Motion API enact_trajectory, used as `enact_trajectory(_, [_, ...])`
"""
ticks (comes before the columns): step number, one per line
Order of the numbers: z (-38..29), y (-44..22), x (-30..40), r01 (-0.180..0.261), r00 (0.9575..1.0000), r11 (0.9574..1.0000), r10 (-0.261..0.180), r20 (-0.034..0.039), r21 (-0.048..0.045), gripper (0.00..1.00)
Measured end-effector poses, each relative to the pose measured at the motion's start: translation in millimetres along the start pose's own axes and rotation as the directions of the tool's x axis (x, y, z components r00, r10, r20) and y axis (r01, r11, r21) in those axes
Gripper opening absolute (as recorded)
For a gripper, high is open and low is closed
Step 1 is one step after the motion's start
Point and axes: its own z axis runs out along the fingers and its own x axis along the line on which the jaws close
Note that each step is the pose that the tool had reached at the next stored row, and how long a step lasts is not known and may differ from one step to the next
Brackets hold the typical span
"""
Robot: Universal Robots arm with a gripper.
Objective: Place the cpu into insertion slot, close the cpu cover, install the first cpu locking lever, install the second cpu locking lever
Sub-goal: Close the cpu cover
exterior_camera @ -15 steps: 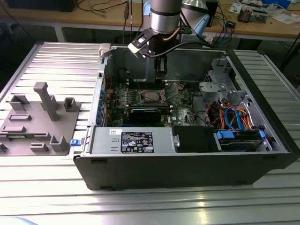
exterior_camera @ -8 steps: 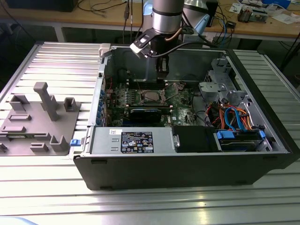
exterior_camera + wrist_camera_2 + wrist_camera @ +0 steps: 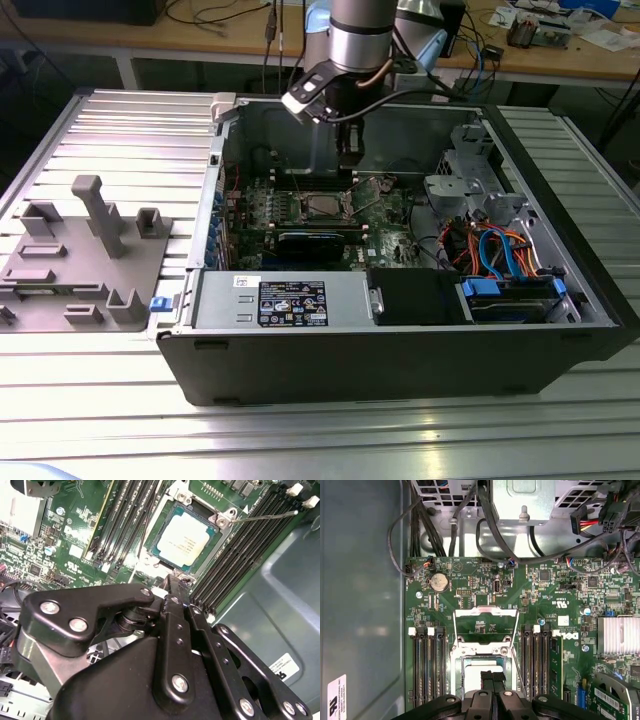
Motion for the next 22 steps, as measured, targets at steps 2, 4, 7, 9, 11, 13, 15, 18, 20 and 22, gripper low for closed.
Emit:
enact_trajectory(2, [0.0, 1.1, 0.0, 0.0, 1.0, 1.0, 0.0, 0.0, 0.0, 0.11])
enact_trajectory(4, [0.0, 2.5, 0.0, 0.0, 1.0, 1.0, 0.0, 0.0, 0.0, 0.11])
enact_trajectory(7, [0.1, 3.8, 0.0, 0.0, 1.0, 1.0, 0.0, 0.0, 0.0, 0.11])
enact_trajectory(9, [0.1, 4.5, 0.0, 0.0, 1.0, 1.0, 0.0, 0.0, 0.0, 0.11])
enact_trajectory(11, [0.1, 5.5, 0.0, 0.0, 1.0, 1.0, 0.0, 0.0, 0.0, 0.11])
enact_trajectory(13, [0.2, 9.2, 0.0, 0.0, 1.0, 1.0, 0.0, 0.0001, 0.0, 0.11])
enact_trajectory(15, [0.2, 10.0, 0.0, 0.0, 1.0, 1.0, 0.0, 0.0001, 0.0001, 0.11])
enact_trajectory(18, [0.2, 10.2, 0.0, 0.0, 1.0, 1.0, 0.0, 0.0001, 0.0001, 0.11])
enact_trajectory(20, [0.2, 10.2, 0.0, 0.0, 1.0, 1.0, 0.0, 0.0, 0.0001, 0.11])
enact_trajectory(22, [0.2, 10.8, 0.0, 0.0, 1.0, 1.0, 0.0, 0.0001, 0.0, 0.11])
